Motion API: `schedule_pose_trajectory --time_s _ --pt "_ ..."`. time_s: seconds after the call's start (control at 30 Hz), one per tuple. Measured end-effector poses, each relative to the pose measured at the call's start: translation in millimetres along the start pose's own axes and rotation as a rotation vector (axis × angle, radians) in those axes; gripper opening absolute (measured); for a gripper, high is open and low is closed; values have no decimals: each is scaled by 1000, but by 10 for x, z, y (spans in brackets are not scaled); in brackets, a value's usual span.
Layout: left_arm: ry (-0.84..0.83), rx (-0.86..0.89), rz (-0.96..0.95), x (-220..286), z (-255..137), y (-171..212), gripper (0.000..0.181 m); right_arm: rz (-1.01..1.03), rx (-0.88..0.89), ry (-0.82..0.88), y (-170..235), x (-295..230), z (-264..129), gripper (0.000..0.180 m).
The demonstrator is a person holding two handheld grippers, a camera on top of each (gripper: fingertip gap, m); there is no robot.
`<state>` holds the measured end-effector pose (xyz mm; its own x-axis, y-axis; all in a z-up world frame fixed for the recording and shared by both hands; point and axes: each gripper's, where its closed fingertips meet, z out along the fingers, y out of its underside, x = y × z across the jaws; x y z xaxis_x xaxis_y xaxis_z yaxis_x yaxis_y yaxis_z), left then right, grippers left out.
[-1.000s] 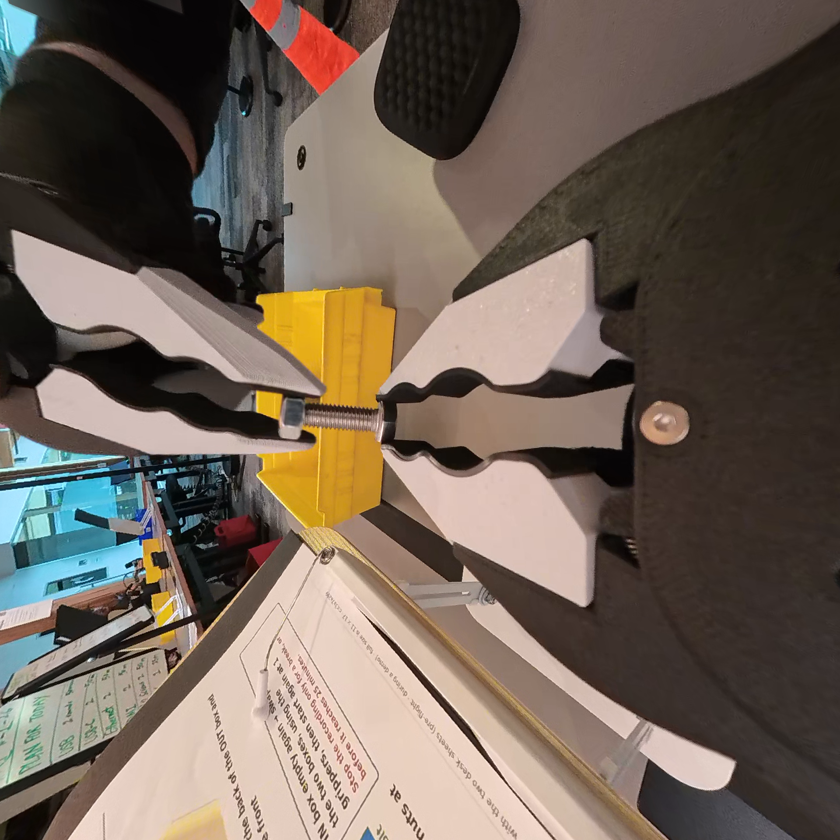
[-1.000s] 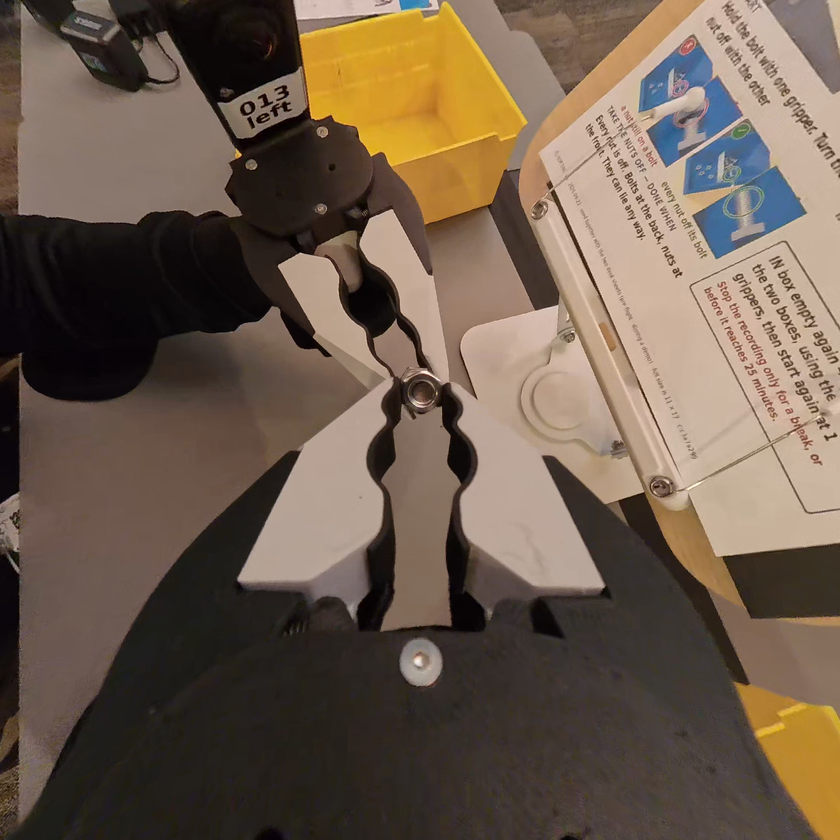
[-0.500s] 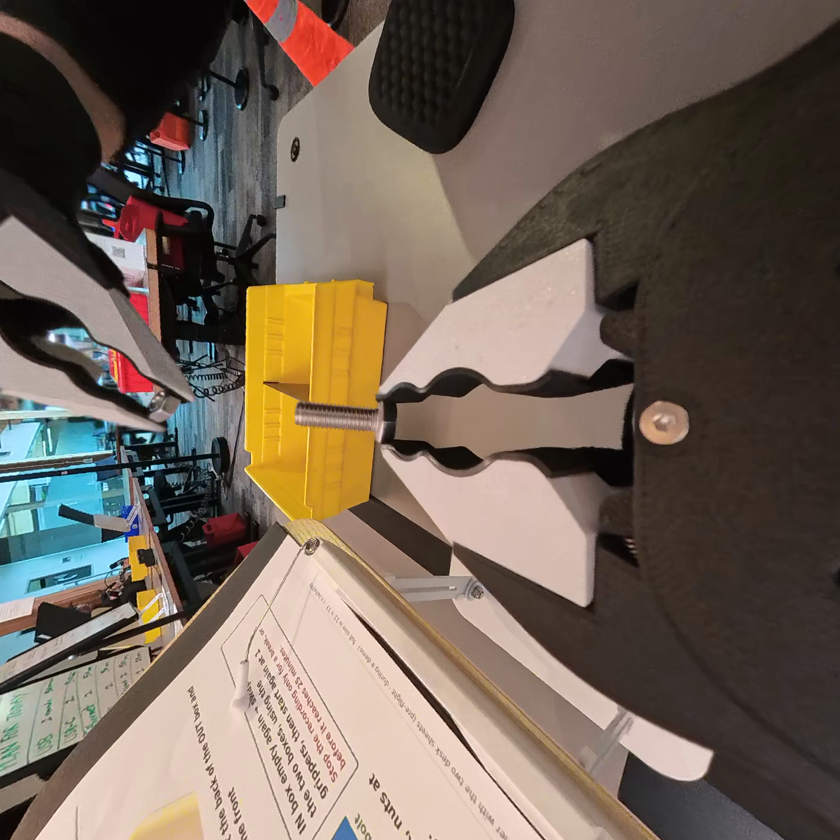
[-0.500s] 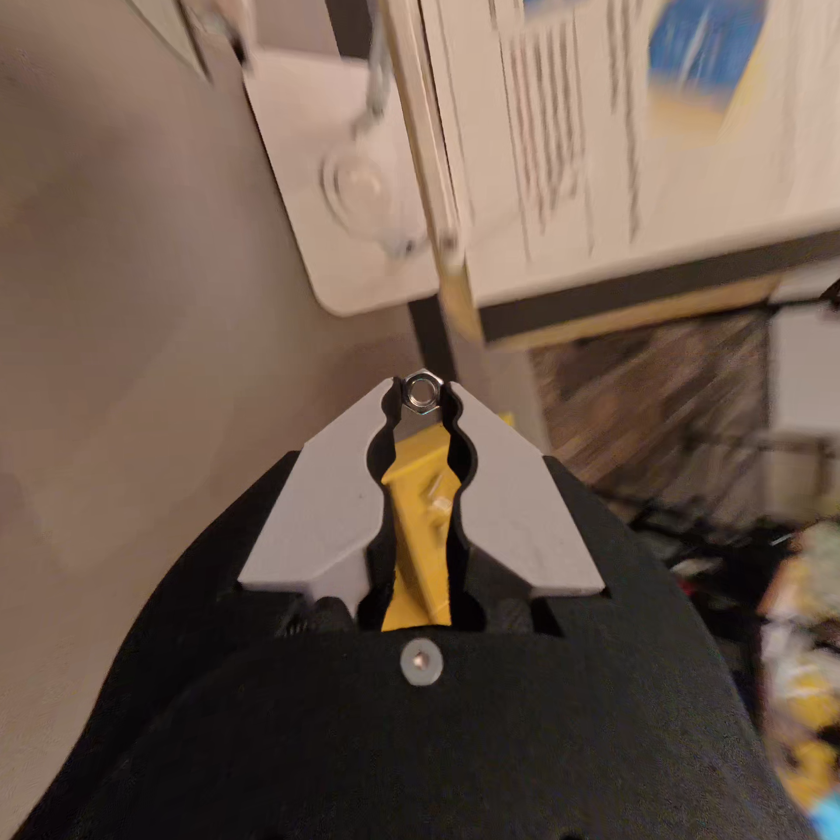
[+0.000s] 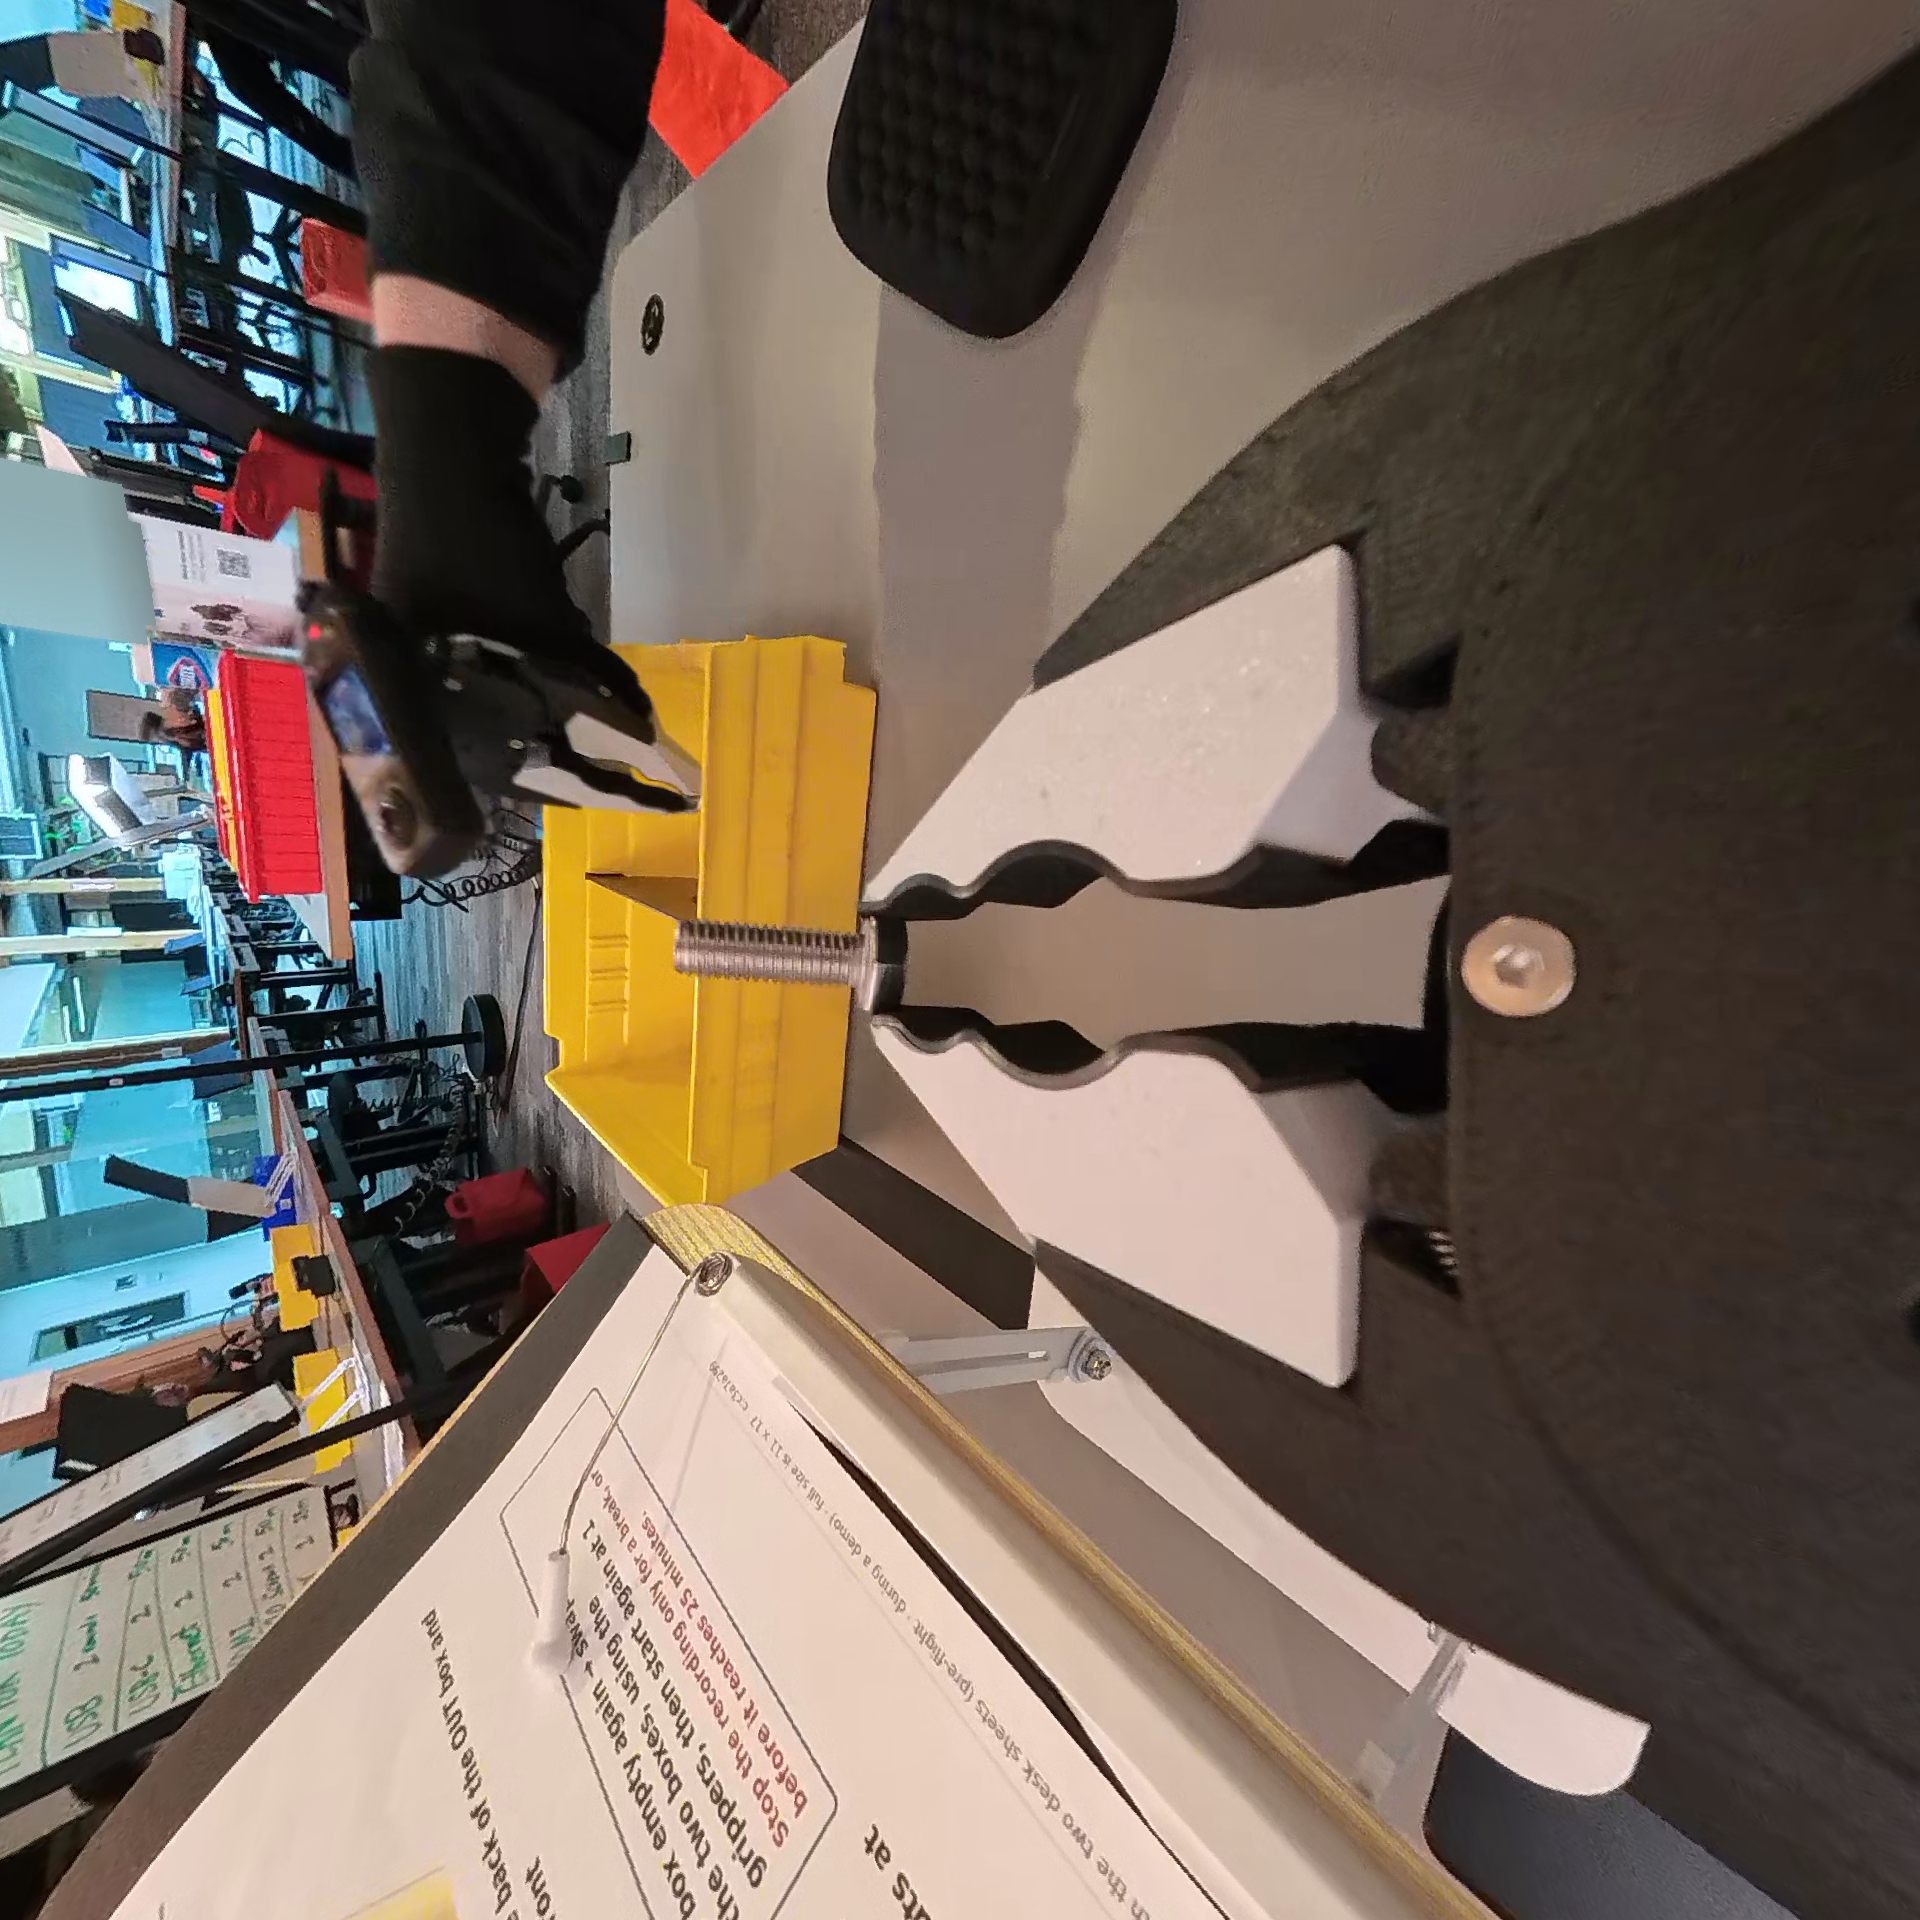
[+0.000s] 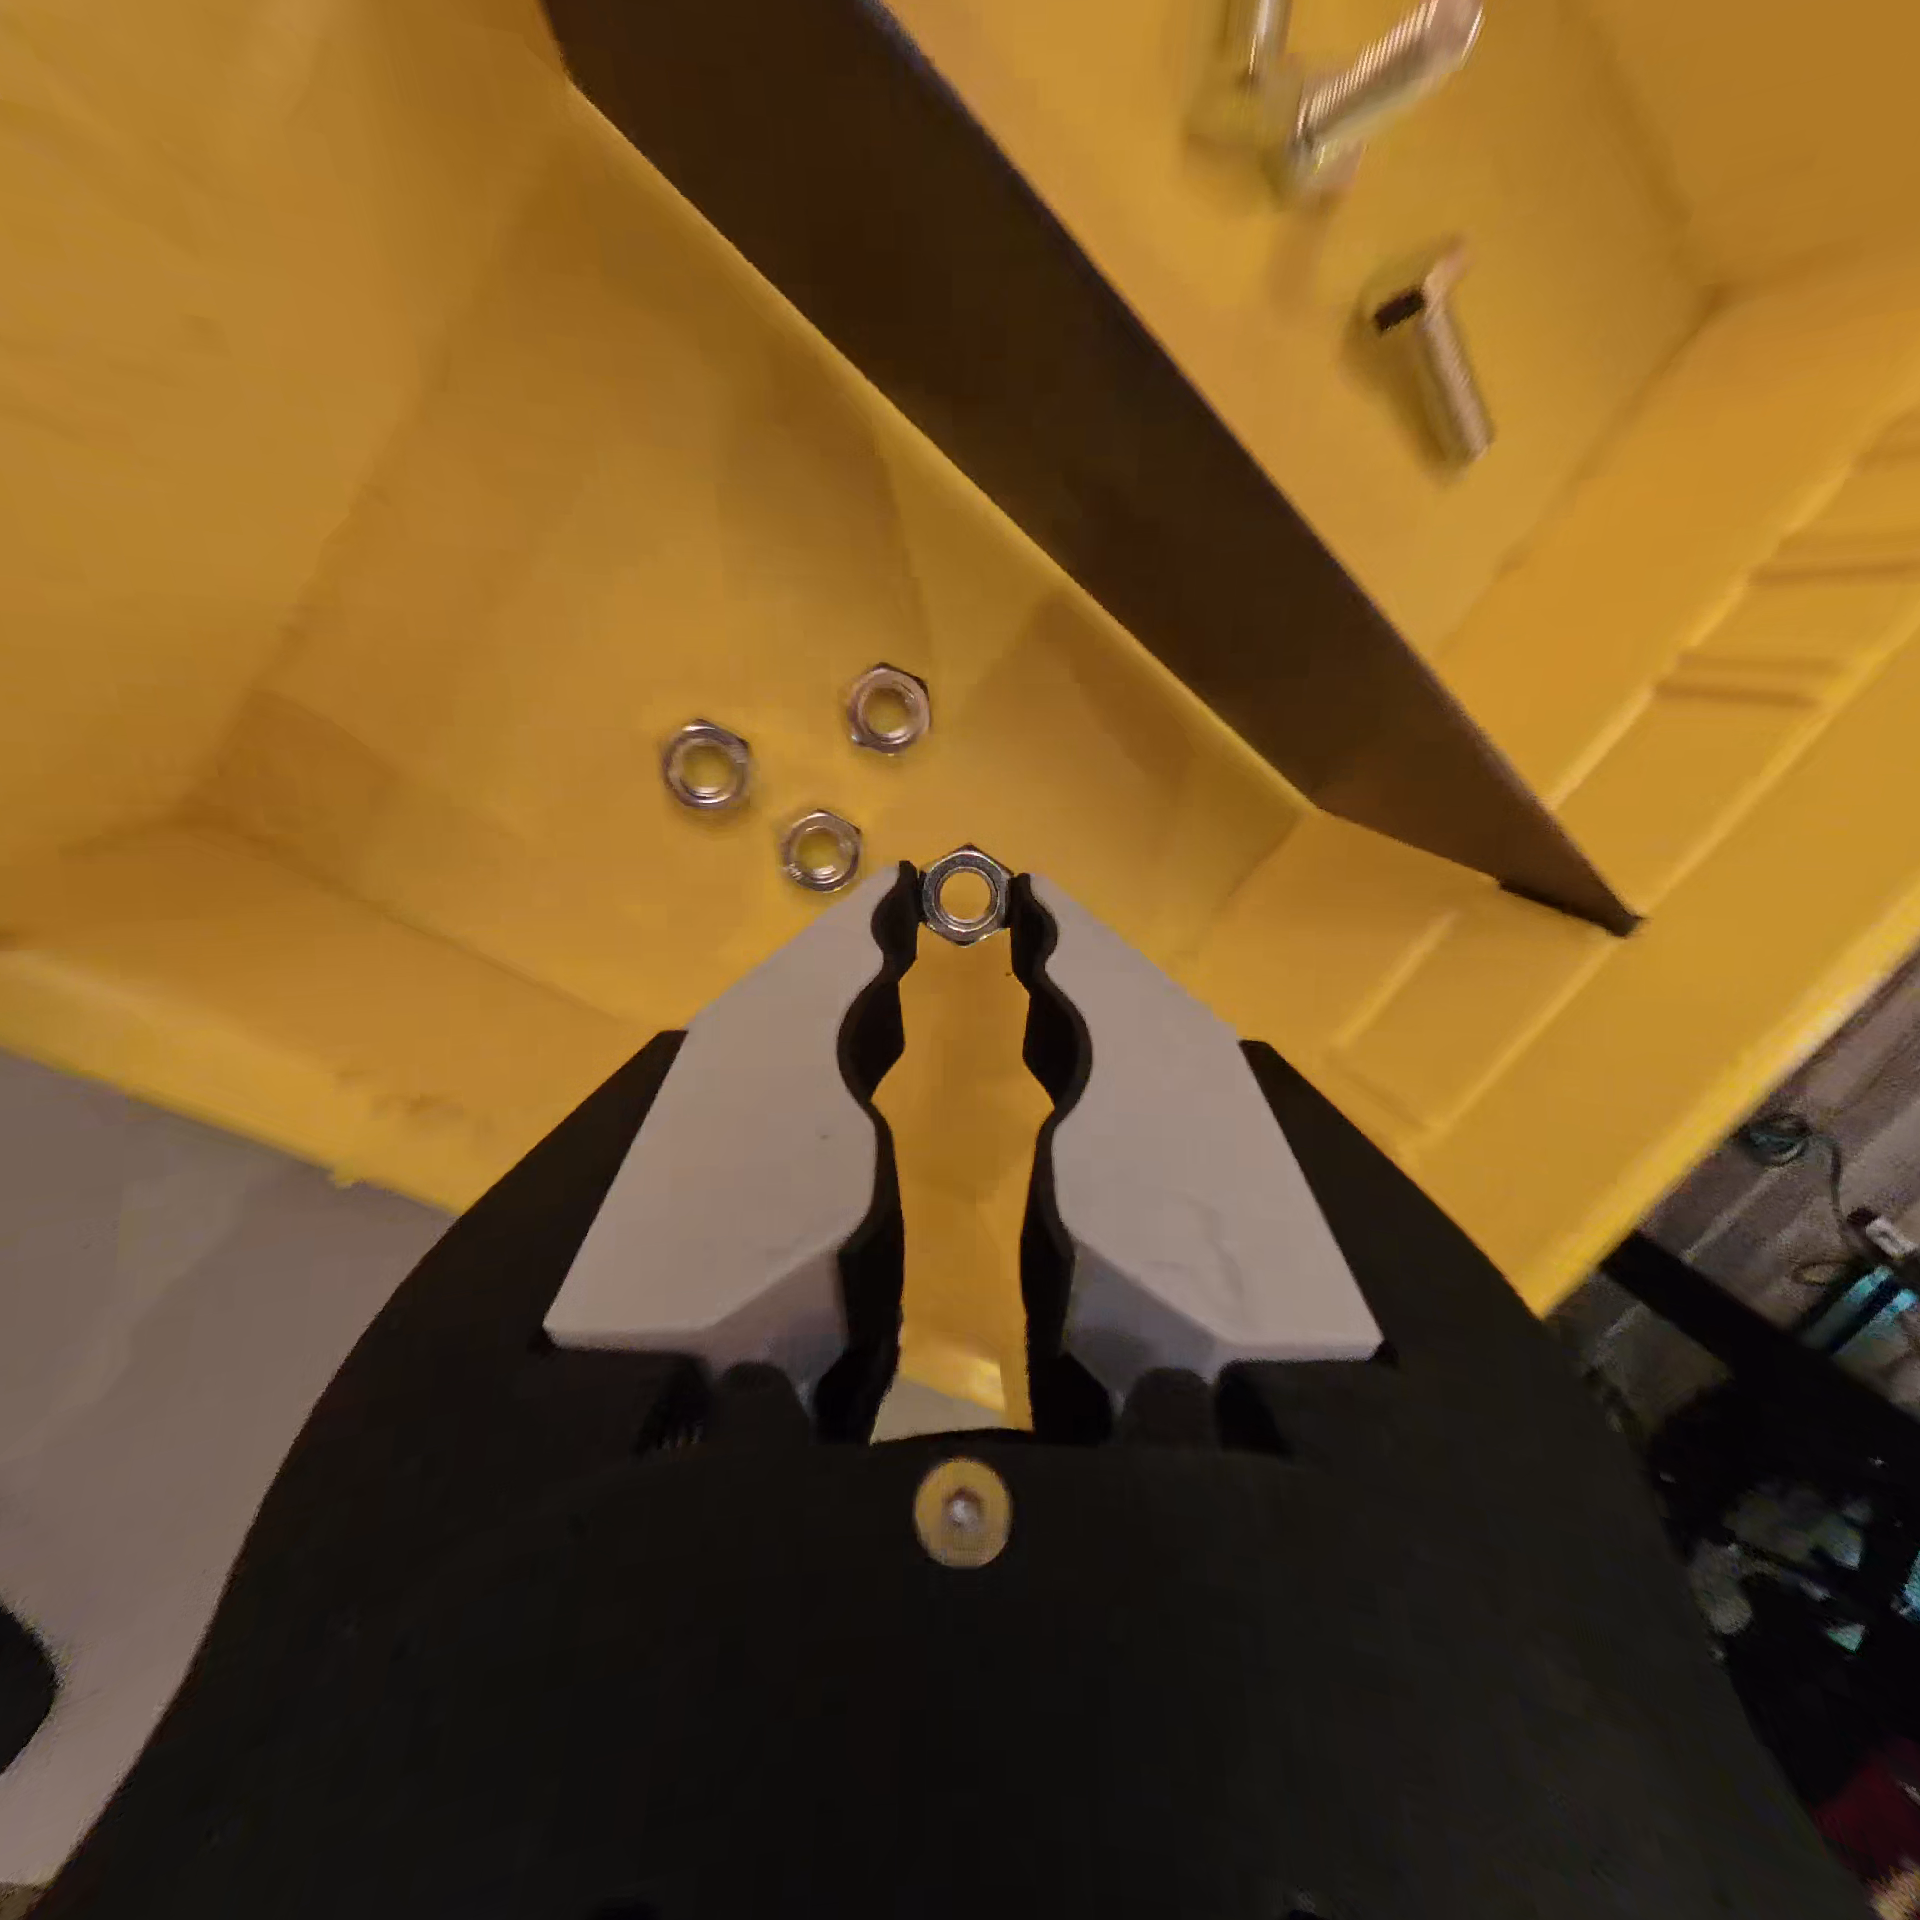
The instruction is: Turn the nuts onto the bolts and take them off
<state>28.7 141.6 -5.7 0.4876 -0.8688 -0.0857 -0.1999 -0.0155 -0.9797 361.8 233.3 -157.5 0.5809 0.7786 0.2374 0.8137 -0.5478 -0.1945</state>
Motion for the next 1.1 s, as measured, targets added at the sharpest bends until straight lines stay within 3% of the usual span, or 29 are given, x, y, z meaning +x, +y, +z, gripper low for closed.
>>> schedule_pose_trajectory --time_s 0.17,0.23,0.37,0.47,0.57,0.67,0.73,0.83,1.03,1.1 --pt "-4 -3 -5 -14 7 18 15 44 -19 -41 75 15 257 16" --pt "-4 -2 -8 -17 12 26 15 43 -23 -19 70 61 202 36" --pt "-2 15 -17 -9 16 -6 15 4 38 78 -93 126 -189 41" --pt "4 39 -27 10 20 -56 15 -72 305 50 -662 -215 -753 30" --pt "17 82 -43 54 34 -135 15 -197 733 -126 -1400 -982 -1557 29" --pt "28 174 -80 103 30 -296 15 -259 1005 -263 -1863 -1604 -2090 36" --pt "47 200 -93 152 40 -353 15 -299 1099 -263 -2075 -1845 -2169 38" --pt "66 202 -90 219 79 -366 15 -266 1190 -414 -2274 -2151 -2238 37" --pt "100 203 -83 317 137 -365 15 -190 1254 -623 -2430 -2312 -2292 7" --pt "98 205 -84 317 143 -363 15 -177 1259 -652 -2432 -2305 -2284 7"
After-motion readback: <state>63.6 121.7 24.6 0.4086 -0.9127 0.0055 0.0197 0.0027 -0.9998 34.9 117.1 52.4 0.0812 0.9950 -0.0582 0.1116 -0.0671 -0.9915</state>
